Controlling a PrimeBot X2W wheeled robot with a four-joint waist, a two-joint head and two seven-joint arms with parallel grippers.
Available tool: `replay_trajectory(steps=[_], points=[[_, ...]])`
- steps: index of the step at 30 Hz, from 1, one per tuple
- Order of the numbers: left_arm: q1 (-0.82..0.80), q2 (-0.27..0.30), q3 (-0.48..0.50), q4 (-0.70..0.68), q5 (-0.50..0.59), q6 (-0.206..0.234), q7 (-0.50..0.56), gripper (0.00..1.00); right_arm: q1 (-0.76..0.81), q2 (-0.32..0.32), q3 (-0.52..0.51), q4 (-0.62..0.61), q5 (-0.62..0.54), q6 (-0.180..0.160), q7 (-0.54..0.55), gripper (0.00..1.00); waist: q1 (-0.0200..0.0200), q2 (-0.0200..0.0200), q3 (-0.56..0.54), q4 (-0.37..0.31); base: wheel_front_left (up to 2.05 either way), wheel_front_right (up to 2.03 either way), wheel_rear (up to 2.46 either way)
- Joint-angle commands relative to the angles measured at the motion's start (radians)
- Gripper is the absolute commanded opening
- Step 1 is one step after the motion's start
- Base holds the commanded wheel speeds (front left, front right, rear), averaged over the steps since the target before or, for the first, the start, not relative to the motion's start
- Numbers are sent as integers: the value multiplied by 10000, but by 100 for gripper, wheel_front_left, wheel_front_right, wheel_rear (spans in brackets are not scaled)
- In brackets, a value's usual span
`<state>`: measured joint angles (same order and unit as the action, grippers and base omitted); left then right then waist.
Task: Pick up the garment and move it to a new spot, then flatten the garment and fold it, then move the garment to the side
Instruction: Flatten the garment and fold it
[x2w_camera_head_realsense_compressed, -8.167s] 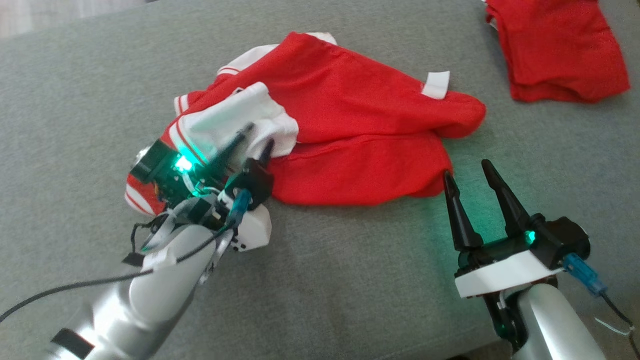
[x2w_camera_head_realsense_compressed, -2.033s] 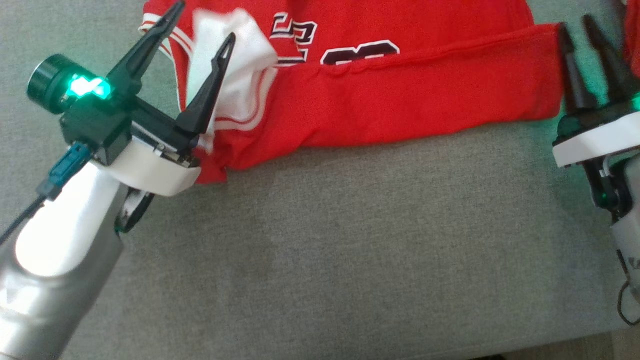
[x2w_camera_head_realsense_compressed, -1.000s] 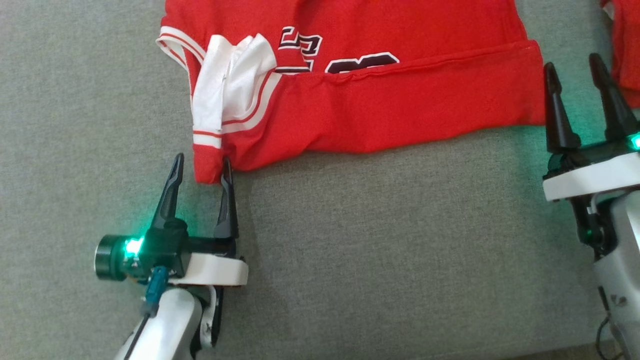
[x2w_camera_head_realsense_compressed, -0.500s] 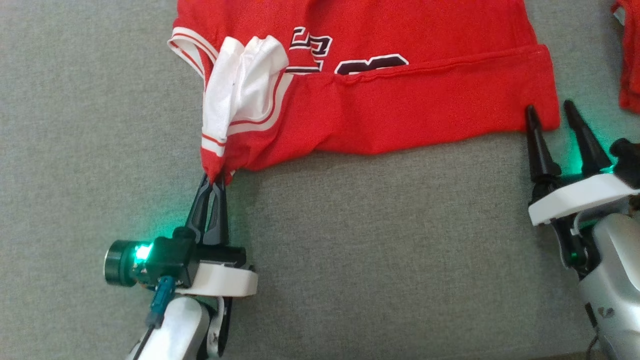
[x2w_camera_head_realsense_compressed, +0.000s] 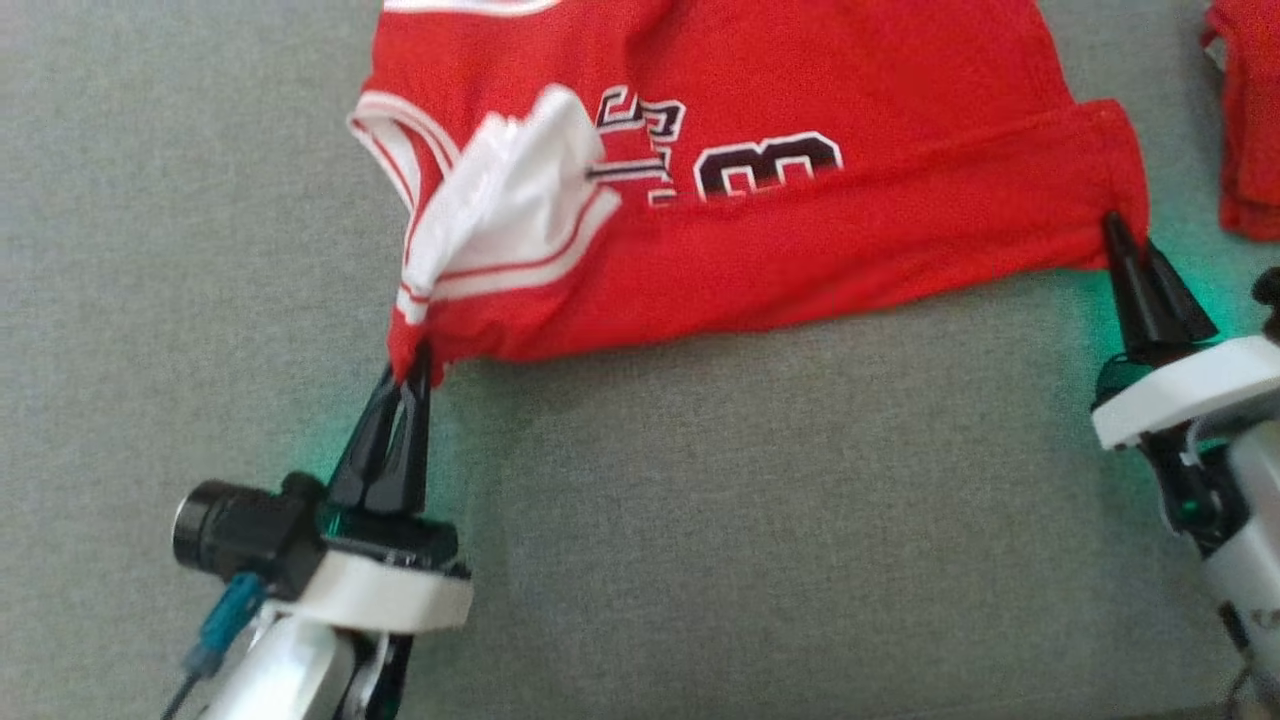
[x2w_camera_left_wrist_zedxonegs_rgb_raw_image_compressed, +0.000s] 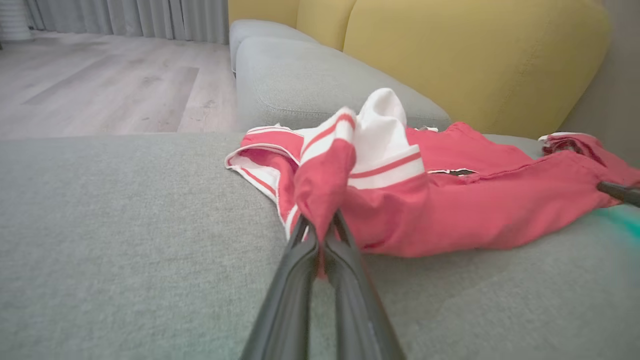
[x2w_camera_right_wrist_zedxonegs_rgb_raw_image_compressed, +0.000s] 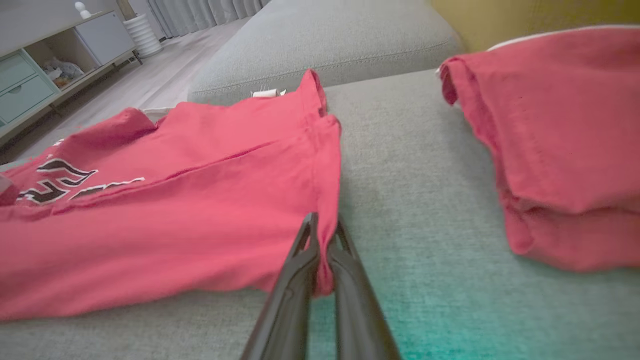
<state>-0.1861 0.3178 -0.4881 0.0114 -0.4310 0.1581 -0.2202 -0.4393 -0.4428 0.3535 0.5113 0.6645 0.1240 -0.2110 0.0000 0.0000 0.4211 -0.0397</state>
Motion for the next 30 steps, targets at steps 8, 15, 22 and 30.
replay_trajectory(steps=[8, 15, 22, 30], points=[[919, 1279, 161, -931, -1221, -1800, 275, 0, 1299, -1160, 291, -944, 581, 67, -155, 0, 0, 0, -550, 22, 0, 0, 0], [1602, 2008, -197, -743, -1846, -2574, 396, 0, 2687, -1714, 39, -1842, 833, 67, 16, 0, 0, 0, -782, -133, 0, 0, 0], [1909, 2463, -533, -483, -2417, -2773, 692, 0, 3489, -1845, -411, -2138, 867, 67, 261, 0, 0, 0, -792, -296, 0, 0, 0], [1629, 2353, -1041, -64, -3013, -2852, 1029, 0, 3513, -1581, -354, -2021, 898, 67, 543, 0, 0, 0, -772, -284, 0, 0, 0]])
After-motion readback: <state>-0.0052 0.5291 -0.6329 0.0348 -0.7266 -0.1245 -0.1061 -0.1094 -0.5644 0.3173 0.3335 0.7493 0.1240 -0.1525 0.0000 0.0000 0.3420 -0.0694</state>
